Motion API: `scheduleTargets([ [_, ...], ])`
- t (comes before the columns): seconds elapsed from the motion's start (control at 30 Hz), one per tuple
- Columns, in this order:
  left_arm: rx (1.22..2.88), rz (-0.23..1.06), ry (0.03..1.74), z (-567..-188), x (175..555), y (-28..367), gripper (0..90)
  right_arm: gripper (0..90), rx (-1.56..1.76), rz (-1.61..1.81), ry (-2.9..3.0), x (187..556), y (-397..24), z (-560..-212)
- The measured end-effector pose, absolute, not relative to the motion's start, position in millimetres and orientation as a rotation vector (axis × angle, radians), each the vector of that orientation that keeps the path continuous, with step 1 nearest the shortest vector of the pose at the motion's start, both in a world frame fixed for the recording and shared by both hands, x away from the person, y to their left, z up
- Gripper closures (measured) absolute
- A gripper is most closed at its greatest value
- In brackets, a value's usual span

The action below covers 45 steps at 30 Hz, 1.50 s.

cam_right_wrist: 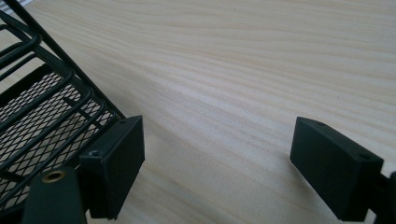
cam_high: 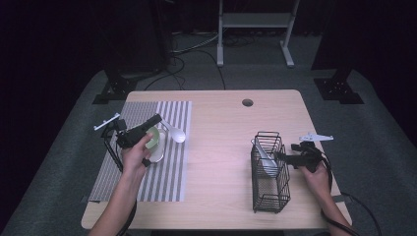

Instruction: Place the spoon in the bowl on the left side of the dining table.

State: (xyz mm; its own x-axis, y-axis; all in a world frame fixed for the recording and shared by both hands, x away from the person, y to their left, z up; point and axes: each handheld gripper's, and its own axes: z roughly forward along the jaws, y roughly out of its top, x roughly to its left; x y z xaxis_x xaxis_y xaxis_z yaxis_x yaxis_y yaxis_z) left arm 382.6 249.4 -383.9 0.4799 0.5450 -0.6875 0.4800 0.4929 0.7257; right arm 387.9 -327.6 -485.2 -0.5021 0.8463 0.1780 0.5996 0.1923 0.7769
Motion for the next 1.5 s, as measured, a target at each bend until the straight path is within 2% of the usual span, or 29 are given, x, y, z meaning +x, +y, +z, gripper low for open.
scheduleTargets([
  [1.5,1.025,0.138,1.227,-387.2,385.0,301.8,85.0,16.7,1.377,1.206,2.183,388.1,-327.5,-485.2],
])
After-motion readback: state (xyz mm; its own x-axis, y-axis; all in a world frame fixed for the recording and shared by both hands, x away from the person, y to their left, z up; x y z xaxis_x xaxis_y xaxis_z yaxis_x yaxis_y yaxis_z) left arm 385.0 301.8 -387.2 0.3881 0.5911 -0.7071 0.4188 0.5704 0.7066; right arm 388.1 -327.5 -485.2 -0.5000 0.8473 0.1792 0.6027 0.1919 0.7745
